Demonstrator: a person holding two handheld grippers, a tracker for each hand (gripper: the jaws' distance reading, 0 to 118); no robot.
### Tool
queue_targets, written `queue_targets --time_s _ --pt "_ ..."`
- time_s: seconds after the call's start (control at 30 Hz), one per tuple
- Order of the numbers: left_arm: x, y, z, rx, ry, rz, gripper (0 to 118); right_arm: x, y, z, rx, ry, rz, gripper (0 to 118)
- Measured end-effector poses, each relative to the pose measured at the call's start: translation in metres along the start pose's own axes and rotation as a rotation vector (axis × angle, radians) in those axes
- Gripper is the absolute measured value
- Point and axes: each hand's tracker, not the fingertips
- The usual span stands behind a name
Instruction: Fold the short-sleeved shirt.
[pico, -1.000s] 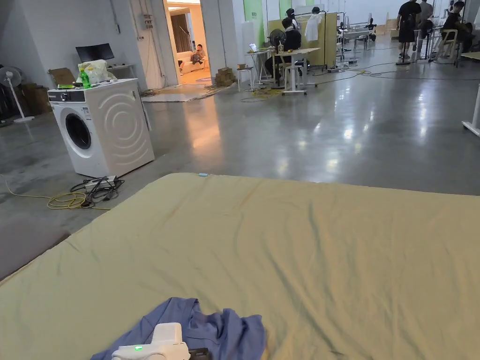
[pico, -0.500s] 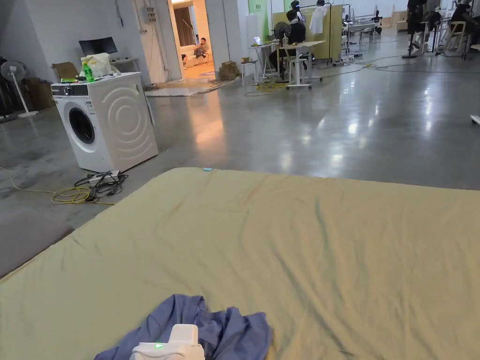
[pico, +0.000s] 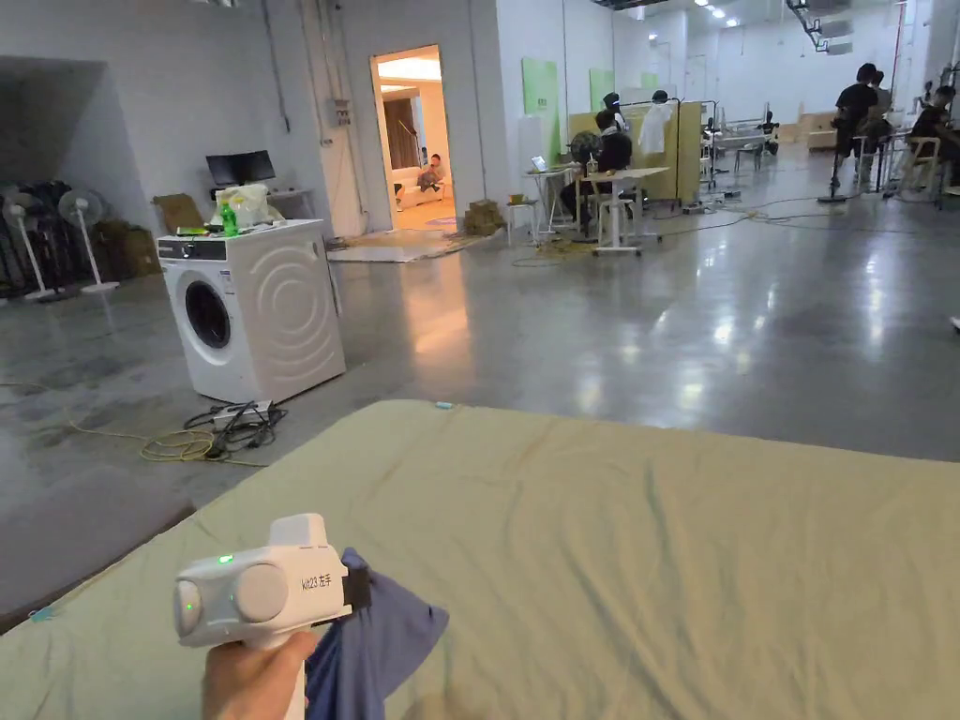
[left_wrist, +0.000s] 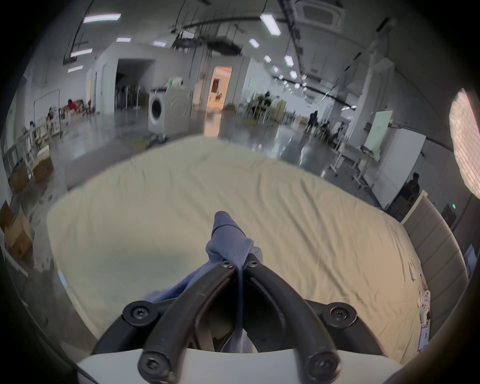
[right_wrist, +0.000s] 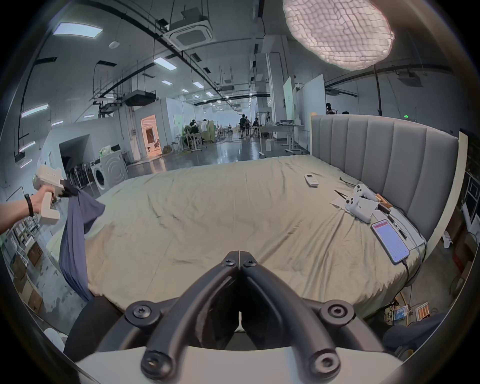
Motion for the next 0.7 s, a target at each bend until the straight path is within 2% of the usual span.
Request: queue_targets --time_s 0.07,0.23,0.37,0.5,0.7 --pt "0.011 0.027 0.021 0.047 -0.013 -0.061 2 0.004 0.001 0.005 0.016 -0.008 -0.011 0" --pt "0.059 0.083 0.047 0.134 -0.097 -0.099 2 0.013 0.003 0.018 0.049 -0.011 -0.034 0" --pt "0.150 0.085 0.044 0.130 -0.157 -0.314 2 0.021 -0.001 0.025 0.058 -0.039 -0.041 0" --pt "0.242 0.034 0.014 0.027 -0.314 -0.383 2 0.033 -0.010 0.034 0.048 -0.075 -0.083 0" --pt "0.392 -0.101 -0.017 -0.178 -0.605 -0.521 2 0.055 -0.023 0.053 0.006 -0.150 -0.097 0"
